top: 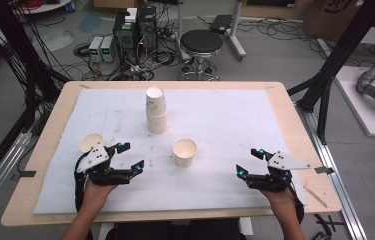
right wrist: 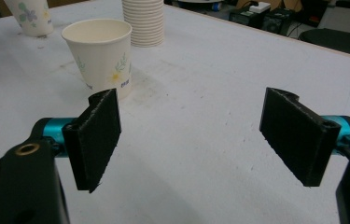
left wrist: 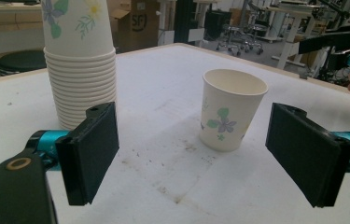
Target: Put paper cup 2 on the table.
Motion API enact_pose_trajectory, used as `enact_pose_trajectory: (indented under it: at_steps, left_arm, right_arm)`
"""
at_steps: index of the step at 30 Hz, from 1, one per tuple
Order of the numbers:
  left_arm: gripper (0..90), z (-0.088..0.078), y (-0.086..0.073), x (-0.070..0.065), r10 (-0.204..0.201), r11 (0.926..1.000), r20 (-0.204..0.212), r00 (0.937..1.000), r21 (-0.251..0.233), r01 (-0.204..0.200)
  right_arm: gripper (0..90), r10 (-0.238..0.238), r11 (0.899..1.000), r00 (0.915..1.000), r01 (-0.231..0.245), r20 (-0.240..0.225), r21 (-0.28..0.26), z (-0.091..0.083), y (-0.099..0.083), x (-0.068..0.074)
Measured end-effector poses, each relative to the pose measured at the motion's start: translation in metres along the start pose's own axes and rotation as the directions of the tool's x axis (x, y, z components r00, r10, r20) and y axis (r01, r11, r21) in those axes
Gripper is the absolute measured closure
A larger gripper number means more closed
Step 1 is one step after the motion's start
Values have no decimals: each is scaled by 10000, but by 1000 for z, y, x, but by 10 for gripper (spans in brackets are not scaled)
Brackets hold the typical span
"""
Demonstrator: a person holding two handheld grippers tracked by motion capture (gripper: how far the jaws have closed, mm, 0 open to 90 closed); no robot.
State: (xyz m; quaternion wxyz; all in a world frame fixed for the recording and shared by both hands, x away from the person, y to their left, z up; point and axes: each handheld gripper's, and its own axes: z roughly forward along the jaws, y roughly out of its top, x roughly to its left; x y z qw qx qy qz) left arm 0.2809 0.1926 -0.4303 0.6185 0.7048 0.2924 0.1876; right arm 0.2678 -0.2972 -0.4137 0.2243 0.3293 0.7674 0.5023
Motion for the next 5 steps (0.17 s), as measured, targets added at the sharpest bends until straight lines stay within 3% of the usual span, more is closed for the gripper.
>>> enact_pose_trajectory:
  at_steps: [5]
  left_arm:
    - [171, 1, 0, -1, 33, 10000, -11, 10000, 35, -33]
  right_arm:
    - [211, -15, 10000, 10000, 15, 11, -32, 0, 0, 0]
